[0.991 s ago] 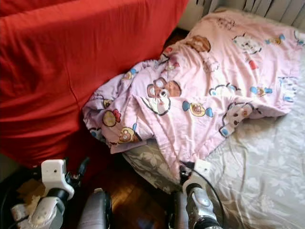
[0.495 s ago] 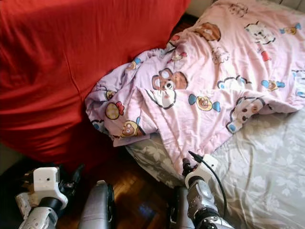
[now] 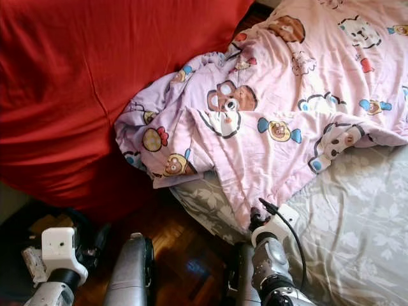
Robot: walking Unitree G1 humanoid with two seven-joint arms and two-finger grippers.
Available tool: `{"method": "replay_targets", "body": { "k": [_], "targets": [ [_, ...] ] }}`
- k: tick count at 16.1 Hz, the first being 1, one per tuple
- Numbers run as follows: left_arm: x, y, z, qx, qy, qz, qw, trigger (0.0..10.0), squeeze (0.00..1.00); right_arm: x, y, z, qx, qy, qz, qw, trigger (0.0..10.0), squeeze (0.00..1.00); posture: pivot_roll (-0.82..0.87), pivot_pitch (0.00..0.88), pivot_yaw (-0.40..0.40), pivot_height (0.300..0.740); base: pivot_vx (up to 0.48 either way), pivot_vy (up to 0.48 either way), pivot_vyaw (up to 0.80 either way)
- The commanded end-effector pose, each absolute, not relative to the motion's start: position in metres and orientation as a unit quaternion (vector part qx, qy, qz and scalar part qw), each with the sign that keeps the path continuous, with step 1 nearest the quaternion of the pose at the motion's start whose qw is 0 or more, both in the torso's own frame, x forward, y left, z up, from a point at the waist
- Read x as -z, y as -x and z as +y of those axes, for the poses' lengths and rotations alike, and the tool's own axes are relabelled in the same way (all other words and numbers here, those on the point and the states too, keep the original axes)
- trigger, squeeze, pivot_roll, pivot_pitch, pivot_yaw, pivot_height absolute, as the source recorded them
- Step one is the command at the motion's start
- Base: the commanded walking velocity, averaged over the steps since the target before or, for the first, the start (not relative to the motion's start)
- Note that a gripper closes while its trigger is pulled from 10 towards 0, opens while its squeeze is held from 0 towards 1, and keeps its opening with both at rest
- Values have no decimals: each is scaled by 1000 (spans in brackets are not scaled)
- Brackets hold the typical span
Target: Clean up the room
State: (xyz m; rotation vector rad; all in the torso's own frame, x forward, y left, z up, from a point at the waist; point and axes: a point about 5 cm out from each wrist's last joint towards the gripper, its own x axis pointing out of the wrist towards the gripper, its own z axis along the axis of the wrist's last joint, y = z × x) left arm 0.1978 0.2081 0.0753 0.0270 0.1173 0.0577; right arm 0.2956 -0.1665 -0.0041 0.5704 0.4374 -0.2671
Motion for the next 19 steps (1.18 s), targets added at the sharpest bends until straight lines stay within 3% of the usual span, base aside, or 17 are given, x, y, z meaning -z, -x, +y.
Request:
{"method": "replay_targets", "body": {
  "k": [1,13,14,15,19],
  "targets": [
    [-71,-192,208,-28,-20,78,996,10000,0,16,-285,-163,132,-281,241,920,10000,0,238,371,4,611,0,0,0],
    [-71,-181,205,-18,-38,89,995,10000,0,18,-284,-150,102,-337,250,902,10000,0,254,389,9,611,0,0,0],
    [-70,-180,205,-18,-38,91,995,10000,0,19,-283,-150,103,-340,249,901,9373,0,255,390,10,611,0,0,0],
    [-70,-178,205,-17,-39,93,995,10000,0,18,-283,-150,102,-345,244,901,0,0,254,395,10,611,0,0,0],
    [-70,-178,204,-17,-40,94,995,10000,0,13,-288,-149,84,-355,229,903,0,0,252,396,10,611,0,0,0]
  ]
}}
